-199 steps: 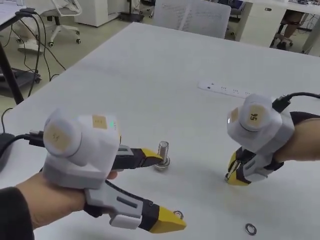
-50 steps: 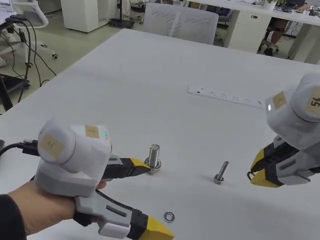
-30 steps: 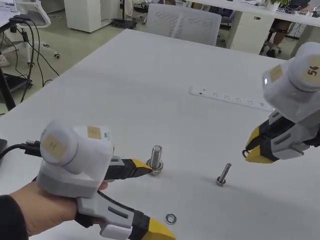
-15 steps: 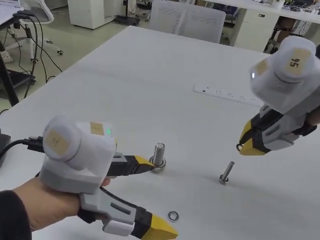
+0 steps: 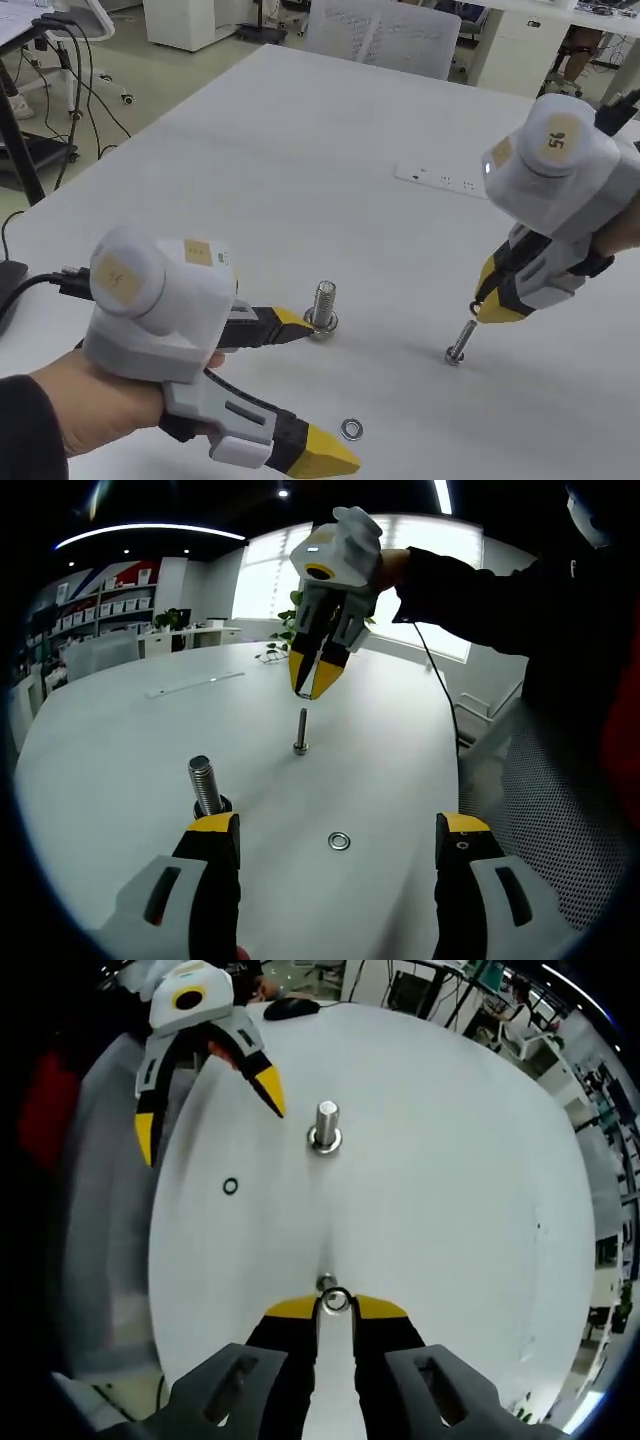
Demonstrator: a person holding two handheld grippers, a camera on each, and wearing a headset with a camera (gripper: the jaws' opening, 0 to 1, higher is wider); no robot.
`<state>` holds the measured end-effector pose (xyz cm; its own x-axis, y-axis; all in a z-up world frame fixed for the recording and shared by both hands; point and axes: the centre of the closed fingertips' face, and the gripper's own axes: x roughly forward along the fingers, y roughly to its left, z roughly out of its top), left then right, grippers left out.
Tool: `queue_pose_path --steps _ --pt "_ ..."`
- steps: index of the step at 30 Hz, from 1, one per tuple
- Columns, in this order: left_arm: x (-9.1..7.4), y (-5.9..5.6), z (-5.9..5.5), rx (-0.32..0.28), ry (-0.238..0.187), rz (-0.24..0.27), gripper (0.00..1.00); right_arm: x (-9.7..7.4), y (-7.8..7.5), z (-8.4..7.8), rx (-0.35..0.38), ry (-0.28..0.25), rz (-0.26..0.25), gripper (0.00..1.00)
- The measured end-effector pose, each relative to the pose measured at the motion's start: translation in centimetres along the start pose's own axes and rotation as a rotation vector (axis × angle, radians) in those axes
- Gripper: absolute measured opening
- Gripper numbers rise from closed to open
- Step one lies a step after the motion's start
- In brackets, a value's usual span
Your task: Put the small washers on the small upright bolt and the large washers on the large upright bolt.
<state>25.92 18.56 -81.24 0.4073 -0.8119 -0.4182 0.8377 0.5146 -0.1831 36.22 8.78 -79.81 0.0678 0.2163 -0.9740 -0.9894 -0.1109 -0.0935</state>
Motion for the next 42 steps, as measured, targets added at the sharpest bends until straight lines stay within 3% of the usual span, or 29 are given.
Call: queue_pose_path --steps 26,42 --pt "0.0 -0.1 -0.5 -0.007 0.008 0.001 0.79 2.1 0.9 -0.4 0.014 0.002 0.041 0.14" --pt "0.0 0.0 -0.7 -0.011 0.015 0.001 0.79 5.1 1.0 -1.3 0.014 0.029 0.054 0.14"
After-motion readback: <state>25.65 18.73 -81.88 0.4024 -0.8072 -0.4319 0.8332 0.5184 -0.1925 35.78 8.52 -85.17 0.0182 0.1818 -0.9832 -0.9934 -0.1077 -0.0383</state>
